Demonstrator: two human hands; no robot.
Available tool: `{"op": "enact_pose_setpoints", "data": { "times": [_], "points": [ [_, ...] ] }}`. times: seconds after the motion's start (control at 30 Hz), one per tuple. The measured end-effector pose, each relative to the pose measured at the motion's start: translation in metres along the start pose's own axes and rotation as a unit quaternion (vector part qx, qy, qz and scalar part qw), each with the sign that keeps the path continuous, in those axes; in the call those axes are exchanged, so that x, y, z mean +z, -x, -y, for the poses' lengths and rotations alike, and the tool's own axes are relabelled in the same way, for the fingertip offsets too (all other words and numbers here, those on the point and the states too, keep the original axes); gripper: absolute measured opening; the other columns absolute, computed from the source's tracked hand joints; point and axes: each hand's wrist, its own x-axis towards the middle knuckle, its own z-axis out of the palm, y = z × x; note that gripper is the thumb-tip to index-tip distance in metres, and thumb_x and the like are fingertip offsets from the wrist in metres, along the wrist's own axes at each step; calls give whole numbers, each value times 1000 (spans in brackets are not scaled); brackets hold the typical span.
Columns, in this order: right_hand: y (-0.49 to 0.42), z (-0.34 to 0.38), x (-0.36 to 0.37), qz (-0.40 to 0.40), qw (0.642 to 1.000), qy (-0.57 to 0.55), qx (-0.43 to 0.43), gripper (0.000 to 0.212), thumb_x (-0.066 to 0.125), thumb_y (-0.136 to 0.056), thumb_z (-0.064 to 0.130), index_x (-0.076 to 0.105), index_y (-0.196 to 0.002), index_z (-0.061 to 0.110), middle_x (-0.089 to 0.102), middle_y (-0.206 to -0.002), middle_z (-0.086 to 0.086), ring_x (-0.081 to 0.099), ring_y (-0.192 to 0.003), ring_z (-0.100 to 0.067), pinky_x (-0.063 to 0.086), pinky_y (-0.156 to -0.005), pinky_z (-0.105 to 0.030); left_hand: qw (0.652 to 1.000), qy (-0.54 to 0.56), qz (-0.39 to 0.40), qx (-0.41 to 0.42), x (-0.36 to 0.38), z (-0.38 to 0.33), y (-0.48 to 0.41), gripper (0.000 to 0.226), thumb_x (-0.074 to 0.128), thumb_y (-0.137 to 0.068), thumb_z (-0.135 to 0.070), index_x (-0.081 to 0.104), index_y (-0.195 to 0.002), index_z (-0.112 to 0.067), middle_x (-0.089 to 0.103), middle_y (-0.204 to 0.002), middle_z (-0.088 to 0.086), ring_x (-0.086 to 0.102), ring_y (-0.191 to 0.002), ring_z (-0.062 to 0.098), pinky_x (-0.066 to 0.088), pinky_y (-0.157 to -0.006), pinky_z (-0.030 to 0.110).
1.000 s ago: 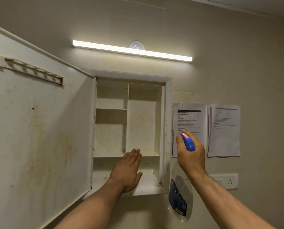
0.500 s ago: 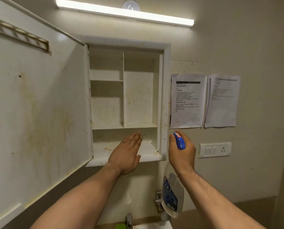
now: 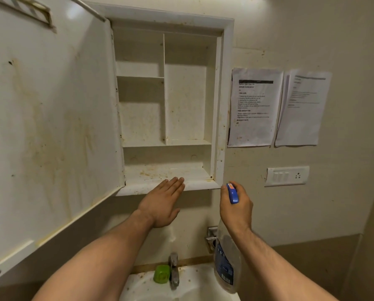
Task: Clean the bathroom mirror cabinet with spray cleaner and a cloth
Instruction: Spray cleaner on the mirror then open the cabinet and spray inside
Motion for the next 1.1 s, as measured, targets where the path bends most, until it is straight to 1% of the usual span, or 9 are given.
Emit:
{"op": "enact_pose_setpoints", "data": {
  "times": [0.13, 0.3, 0.47, 0.57, 0.67, 0.87, 1.0, 1.03, 1.1],
  "points": [
    [8, -13, 7, 20, 999, 22, 13, 20, 63, -101, 25, 62, -121, 23, 64, -93, 13, 65, -78, -9, 50, -57, -9, 1000, 11, -24, -8, 2, 3, 1, 78, 28, -105, -51, -7, -164, -15, -19, -170, 3, -15, -158, 18, -10, -128, 36],
    [20, -6, 23, 103, 995, 3, -15, 30, 66, -99, 27, 58, -128, 27, 63, -104, 17, 67, -92, -10, 60, -84, -28, 996, 6, -74, -43, -5, 11, 3, 76, 28, -105, -48, -4, -164, -13, -18, -169, 4, -14, -158, 19, -14, -126, 35],
    [31, 0, 45, 174, 984, -7, -47, 29, 67, -97, 25, 62, -126, 26, 65, -110, 17, 66, -101, -7, 59, -90, -29, 992, 21, -78, -98, -7, 24, 14, 76, 29, -105, -48, -4, -164, -13, -16, -170, 5, -13, -158, 20, -9, -128, 37],
    [40, 3, 59, 196, 979, -3, -62, 27, 68, -97, 25, 57, -112, 44, 63, -104, 25, 61, -102, 10, 54, -87, -18, 991, 34, -49, -118, -4, 30, 29, 77, 30, -105, -49, -6, -164, -14, -18, -170, 5, -14, -158, 19, -3, -129, 39],
    [47, 7, 70, 233, 971, -23, -54, 27, 68, -97, 27, 56, -109, 49, 65, -103, 21, 66, -96, -4, 57, -82, -22, 991, 35, -20, -127, 0, 33, 42, 78, 32, -105, -49, -6, -164, -14, -16, -171, 5, -12, -158, 19, -2, -129, 38],
    [50, 31, 91, 257, 962, -82, -48, 23, 68, -97, 24, 62, -115, 38, 70, -98, 7, 68, -83, -13, 61, -77, -28, 988, 26, -10, -155, 2, 46, 60, 79, 35, -103, -48, 0, -165, -14, -7, -172, 5, -5, -159, 20, -9, -123, 33],
    [34, 66, 101, 207, 971, -81, -89, 18, 68, -96, 24, 65, -114, 29, 68, -97, 14, 64, -87, 2, 51, -73, -10, 986, 19, -23, -166, -8, 54, 55, 78, 35, -103, -46, 2, -165, -13, -5, -173, 7, -3, -159, 21, -11, -122, 31],
    [29, 78, 102, 197, 971, -88, -102, 17, 68, -96, 24, 64, -112, 30, 67, -95, 15, 63, -86, 2, 51, -72, -9, 985, 20, -27, -167, -14, 57, 52, 78, 36, -103, -46, 2, -165, -12, -4, -173, 8, -3, -159, 22, -11, -123, 31],
    [18, 99, 103, 194, 968, -97, -124, 18, 67, -97, 26, 62, -113, 31, 67, -91, 15, 66, -82, -6, 56, -74, -19, 985, 17, -40, -168, -28, 62, 42, 79, 37, -103, -45, 1, -164, -10, -4, -173, 9, -3, -159, 22, -10, -124, 32]
  ]
}}
